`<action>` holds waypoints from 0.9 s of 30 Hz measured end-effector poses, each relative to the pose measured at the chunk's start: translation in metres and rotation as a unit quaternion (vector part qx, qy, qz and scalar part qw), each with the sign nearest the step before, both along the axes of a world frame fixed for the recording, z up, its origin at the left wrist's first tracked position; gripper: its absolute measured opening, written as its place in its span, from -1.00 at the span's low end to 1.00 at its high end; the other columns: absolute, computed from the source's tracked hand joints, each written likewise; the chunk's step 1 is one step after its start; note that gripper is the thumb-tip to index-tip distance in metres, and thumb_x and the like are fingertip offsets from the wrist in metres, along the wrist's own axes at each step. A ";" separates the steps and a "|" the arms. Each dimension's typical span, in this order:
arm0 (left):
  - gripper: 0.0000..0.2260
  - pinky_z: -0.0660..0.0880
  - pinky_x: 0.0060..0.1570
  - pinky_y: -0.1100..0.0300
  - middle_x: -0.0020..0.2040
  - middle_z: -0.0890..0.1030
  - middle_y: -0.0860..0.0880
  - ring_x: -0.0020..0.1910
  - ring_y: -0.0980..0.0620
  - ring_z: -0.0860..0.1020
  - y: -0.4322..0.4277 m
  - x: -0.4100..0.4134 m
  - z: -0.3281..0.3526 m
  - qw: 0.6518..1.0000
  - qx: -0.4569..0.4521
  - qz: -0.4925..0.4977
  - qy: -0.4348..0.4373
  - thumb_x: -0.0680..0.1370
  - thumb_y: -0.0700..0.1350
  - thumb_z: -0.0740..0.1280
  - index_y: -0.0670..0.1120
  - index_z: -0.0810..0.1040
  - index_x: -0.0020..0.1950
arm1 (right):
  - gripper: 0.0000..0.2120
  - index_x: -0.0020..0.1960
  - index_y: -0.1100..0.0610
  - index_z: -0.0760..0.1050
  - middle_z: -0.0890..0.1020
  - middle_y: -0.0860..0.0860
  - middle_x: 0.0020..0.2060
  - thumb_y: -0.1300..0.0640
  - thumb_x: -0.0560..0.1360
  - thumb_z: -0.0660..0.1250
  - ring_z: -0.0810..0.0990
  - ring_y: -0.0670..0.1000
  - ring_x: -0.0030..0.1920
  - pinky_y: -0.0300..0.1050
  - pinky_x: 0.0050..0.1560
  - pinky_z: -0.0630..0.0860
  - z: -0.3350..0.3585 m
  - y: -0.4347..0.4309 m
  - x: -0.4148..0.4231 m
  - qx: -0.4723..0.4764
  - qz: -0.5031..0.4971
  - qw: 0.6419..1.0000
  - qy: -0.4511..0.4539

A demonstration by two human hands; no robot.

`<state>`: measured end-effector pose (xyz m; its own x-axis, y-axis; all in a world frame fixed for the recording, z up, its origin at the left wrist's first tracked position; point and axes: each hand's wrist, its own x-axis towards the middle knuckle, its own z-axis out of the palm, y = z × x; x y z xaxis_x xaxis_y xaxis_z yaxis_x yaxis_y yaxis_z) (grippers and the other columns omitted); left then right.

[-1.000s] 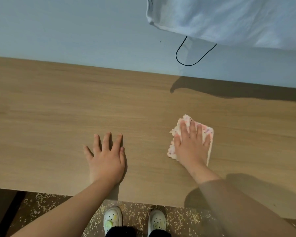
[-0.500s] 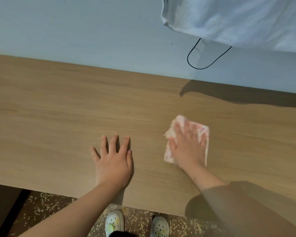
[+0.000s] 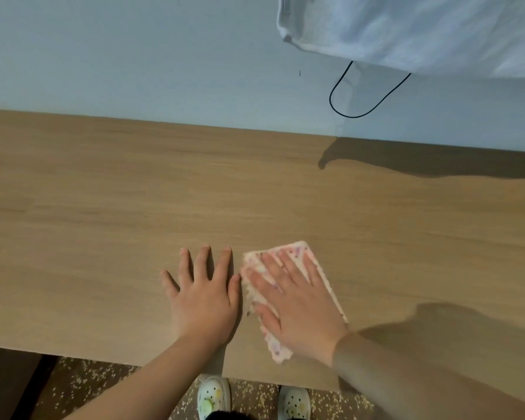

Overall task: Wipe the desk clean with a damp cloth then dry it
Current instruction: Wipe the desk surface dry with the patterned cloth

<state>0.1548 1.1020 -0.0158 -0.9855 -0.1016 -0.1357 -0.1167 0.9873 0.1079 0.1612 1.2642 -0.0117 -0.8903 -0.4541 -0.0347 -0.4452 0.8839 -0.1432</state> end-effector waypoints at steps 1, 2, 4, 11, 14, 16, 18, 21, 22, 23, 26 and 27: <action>-0.37 -0.16 0.36 -0.23 0.52 0.10 -0.04 0.50 -0.15 -0.12 0.001 0.000 0.001 1.000 -0.001 0.000 0.001 0.44 0.21 -0.35 0.18 0.07 0.49 | -0.49 0.50 -0.08 0.04 0.12 0.01 0.49 -0.18 0.60 -0.21 0.05 0.12 0.49 0.27 0.42 -0.02 0.001 0.001 0.008 0.008 0.058 0.998 -0.008; -0.37 -0.15 0.36 -0.23 0.52 0.10 -0.04 0.49 -0.16 -0.12 0.002 0.000 0.001 1.000 -0.003 0.001 0.002 0.44 0.21 -0.35 0.18 0.06 0.48 | -0.48 0.51 -0.07 0.00 0.12 0.00 0.49 -0.17 0.59 -0.22 0.06 0.11 0.49 0.27 0.43 -0.02 0.002 0.010 -0.001 0.033 0.096 0.995 -0.023; -0.41 -0.13 0.36 -0.24 0.51 0.12 -0.05 0.49 -0.17 -0.09 0.000 0.000 0.001 1.000 -0.005 0.003 0.001 0.47 0.21 -0.31 0.17 0.08 0.48 | -0.46 0.52 -0.09 -0.10 0.06 0.00 0.51 -0.16 0.56 -0.20 0.01 0.10 0.50 0.21 0.44 -0.07 -0.004 0.036 -0.042 0.083 0.058 0.995 -0.002; -0.51 -0.06 0.36 -0.25 0.47 0.23 -0.08 0.48 -0.18 0.01 -0.001 -0.001 -0.006 1.000 -0.004 0.007 0.018 0.53 0.19 -0.11 0.15 0.20 0.44 | -0.48 0.52 -0.11 -0.14 -0.12 -0.03 0.52 -0.15 0.59 -0.16 -0.17 0.07 0.51 0.20 0.44 -0.22 -0.005 0.055 -0.105 0.020 -0.287 0.955 -0.069; -0.53 -0.06 0.36 -0.25 0.46 0.24 -0.10 0.48 -0.20 0.03 -0.002 0.000 -0.006 0.999 -0.001 0.014 0.030 0.53 0.17 -0.07 0.14 0.23 0.42 | -0.45 0.48 -0.08 -0.29 -0.26 -0.01 0.48 -0.20 0.56 -0.23 -0.27 0.09 0.48 0.19 0.42 -0.27 0.001 0.030 -0.028 0.068 -0.016 0.996 -0.055; -0.53 -0.08 0.36 -0.25 0.47 0.22 -0.11 0.48 -0.20 0.01 0.000 0.000 -0.007 1.000 0.004 0.013 0.024 0.53 0.17 -0.06 0.13 0.22 0.43 | -0.47 0.49 -0.08 -0.09 -0.06 0.03 0.48 -0.19 0.56 -0.17 -0.06 0.11 0.48 0.25 0.43 -0.11 0.002 0.030 0.007 0.055 0.123 0.990 -0.051; -0.53 -0.07 0.36 -0.27 0.46 0.23 -0.12 0.47 -0.21 0.02 0.001 0.000 -0.007 1.000 0.006 0.010 0.025 0.53 0.16 -0.04 0.11 0.24 0.43 | -0.46 0.49 -0.09 -0.05 0.01 0.02 0.49 -0.21 0.55 -0.19 0.00 0.10 0.48 0.22 0.45 -0.07 -0.002 0.039 -0.011 0.068 0.119 0.990 -0.036; -0.52 -0.04 0.35 -0.28 0.44 0.27 -0.13 0.46 -0.23 0.07 0.001 0.002 -0.008 0.999 0.006 0.016 0.029 0.53 0.16 -0.03 0.10 0.29 0.41 | -0.46 0.52 -0.13 -0.13 -0.07 -0.03 0.53 -0.21 0.57 -0.20 -0.12 0.05 0.51 0.14 0.44 -0.20 -0.008 0.047 -0.098 0.068 -0.048 0.996 -0.029; -0.52 -0.04 0.35 -0.28 0.44 0.28 -0.12 0.46 -0.22 0.07 0.001 0.002 -0.008 0.999 0.007 0.015 0.028 0.53 0.17 -0.04 0.10 0.29 0.41 | -0.48 0.52 -0.13 -0.10 -0.05 -0.03 0.53 -0.19 0.58 -0.16 -0.11 0.04 0.51 0.14 0.44 -0.20 -0.007 0.052 -0.130 0.047 -0.125 0.991 -0.029; -0.51 -0.04 0.36 -0.28 0.44 0.28 -0.12 0.47 -0.22 0.07 0.000 0.002 -0.008 0.999 0.008 0.014 0.029 0.52 0.18 -0.06 0.11 0.29 0.41 | -0.49 0.52 -0.12 -0.09 -0.05 -0.02 0.53 -0.17 0.59 -0.15 -0.11 0.05 0.51 0.16 0.43 -0.20 -0.005 0.056 -0.161 0.029 -0.196 0.979 -0.035; -0.52 -0.01 0.35 -0.30 0.43 0.30 -0.13 0.46 -0.23 0.10 0.000 0.002 -0.008 0.999 0.009 0.013 0.033 0.52 0.18 -0.06 0.11 0.30 0.40 | -0.48 0.52 -0.09 -0.11 -0.05 0.03 0.53 -0.15 0.59 -0.16 -0.15 0.10 0.51 0.23 0.42 -0.23 -0.006 0.049 -0.212 0.004 -0.360 0.930 -0.077; -0.52 0.00 0.35 -0.31 0.43 0.31 -0.13 0.45 -0.23 0.11 0.000 0.001 -0.008 0.999 0.011 0.014 0.036 0.52 0.18 -0.06 0.11 0.30 0.40 | -0.48 0.52 -0.08 -0.10 -0.04 0.05 0.53 -0.14 0.59 -0.15 -0.15 0.12 0.50 0.25 0.41 -0.23 -0.007 0.037 -0.218 0.004 -0.378 0.923 -0.075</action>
<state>0.1558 1.1020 -0.0238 -0.9897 -0.1262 -0.0677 -0.1346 0.9813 0.1377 -0.0569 1.3010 -0.0182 -0.9372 0.2961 -0.1842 0.3238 0.9350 -0.1447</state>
